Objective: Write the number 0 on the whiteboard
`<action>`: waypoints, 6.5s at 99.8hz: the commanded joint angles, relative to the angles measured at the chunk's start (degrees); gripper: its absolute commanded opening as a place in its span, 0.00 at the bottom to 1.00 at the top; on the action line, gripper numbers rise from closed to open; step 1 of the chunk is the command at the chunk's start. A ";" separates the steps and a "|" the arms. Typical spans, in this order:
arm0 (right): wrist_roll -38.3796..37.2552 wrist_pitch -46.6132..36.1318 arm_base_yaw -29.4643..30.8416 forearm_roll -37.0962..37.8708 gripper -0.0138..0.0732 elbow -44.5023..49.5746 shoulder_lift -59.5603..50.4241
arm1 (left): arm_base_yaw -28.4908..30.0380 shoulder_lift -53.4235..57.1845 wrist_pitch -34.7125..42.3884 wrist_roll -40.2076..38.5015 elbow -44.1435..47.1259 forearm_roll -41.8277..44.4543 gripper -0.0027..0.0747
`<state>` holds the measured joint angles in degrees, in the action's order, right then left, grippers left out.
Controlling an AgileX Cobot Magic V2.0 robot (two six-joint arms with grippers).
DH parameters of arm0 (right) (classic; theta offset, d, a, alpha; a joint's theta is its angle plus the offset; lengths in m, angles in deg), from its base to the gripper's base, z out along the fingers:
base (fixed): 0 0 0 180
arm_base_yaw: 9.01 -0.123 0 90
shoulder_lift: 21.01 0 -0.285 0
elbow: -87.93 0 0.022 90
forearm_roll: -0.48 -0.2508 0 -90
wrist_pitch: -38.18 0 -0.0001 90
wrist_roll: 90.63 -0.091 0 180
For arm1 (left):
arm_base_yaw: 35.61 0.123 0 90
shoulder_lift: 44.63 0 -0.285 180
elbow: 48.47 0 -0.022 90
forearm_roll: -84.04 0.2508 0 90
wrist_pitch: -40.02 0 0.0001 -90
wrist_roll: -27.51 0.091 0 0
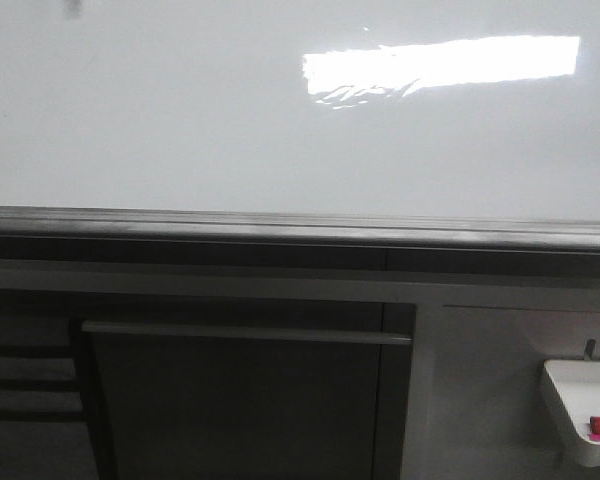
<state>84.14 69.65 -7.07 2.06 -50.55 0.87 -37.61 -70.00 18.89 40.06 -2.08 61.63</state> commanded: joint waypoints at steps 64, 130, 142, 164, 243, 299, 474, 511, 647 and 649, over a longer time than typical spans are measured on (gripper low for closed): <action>7.68 1.00 -5.90 -5.43 0.50 -11.30 5.77 | 0.23 -17.67 -1.51 18.59 -17.17 -16.94 0.47; 12.15 1.86 -5.90 -8.98 0.50 -15.13 7.74 | -9.20 -61.71 -13.76 17.64 -53.93 -17.78 0.47; 12.22 1.86 -5.90 -8.98 0.50 -15.13 7.74 | -10.57 -66.11 -13.76 12.51 -58.01 -11.61 0.47; 12.38 1.78 -5.90 -8.98 0.50 -15.13 7.74 | -10.69 -67.49 -13.89 -0.91 -59.47 3.68 0.47; 12.38 1.22 -5.90 -9.21 0.50 -15.13 8.92 | -10.69 -72.82 -9.22 -7.85 -59.47 12.35 0.47; 12.38 1.22 -5.90 -9.31 0.50 -15.13 8.92 | -11.45 -73.52 -8.59 -7.85 -59.47 12.82 0.03; 53.11 43.23 -21.92 -46.71 0.50 -54.17 39.57 | -48.64 -57.98 -50.28 28.77 -69.75 12.90 0.04; 53.11 43.23 -21.88 -41.36 0.50 -54.17 40.84 | -54.53 -57.96 -50.27 34.65 -70.39 19.59 0.04; 53.15 43.23 -21.88 -44.16 0.50 -52.83 44.11 | -59.28 -59.85 -45.84 30.06 -73.27 28.04 0.04; 53.15 43.23 -21.88 -44.16 0.50 -52.83 44.26 | -59.28 -59.85 -45.72 30.06 -73.27 27.92 0.04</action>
<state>136.73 111.16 -28.88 -39.37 -102.26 45.00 -96.48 -131.34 -31.27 70.87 -73.54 90.15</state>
